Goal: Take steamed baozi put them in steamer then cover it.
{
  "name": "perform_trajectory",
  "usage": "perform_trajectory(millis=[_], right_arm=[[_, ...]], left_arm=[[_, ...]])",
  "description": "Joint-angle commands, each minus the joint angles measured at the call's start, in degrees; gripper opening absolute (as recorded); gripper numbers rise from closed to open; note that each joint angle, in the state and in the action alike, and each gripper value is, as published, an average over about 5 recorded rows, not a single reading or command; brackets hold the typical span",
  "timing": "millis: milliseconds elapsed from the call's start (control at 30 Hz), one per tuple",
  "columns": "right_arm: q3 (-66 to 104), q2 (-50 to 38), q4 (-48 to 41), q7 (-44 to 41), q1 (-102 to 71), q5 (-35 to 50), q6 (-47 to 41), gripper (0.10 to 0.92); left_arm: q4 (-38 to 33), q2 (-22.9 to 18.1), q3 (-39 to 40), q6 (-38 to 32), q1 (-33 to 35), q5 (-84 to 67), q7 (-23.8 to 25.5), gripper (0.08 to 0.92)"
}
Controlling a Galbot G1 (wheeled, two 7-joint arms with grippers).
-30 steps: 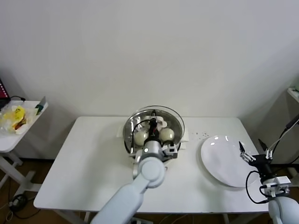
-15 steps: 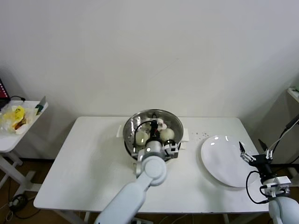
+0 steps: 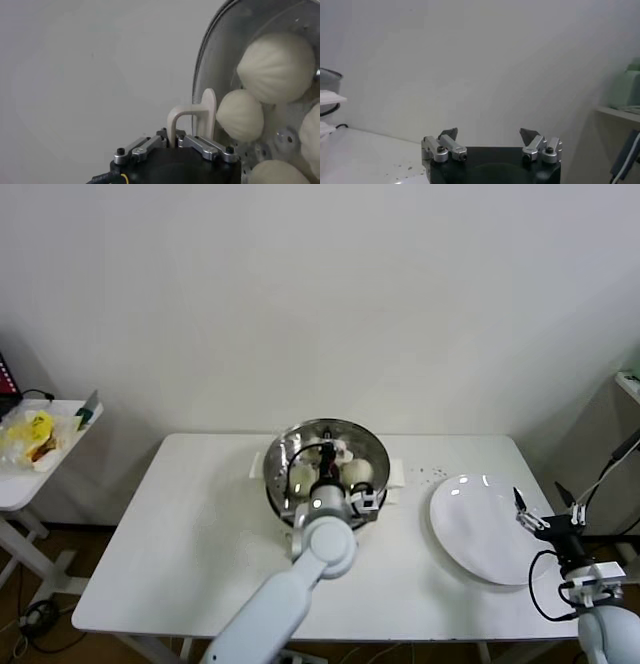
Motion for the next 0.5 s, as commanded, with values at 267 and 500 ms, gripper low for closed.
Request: perform_trajectory(millis=[267, 500], right_arm=[[0.2, 0.0, 0.0, -0.6, 0.0, 0.0, 0.0, 0.823], [0.3, 0.0, 0.0, -1.0, 0.0, -0.1, -0.2, 0.823]], left_arm=[[0.4, -0.4, -0.1, 2.8, 0.5, -1.6, -2.1, 0.154], [-3.1, 0.8, -0.5, 2.8, 1.8, -3.0, -3.2, 0.28]])
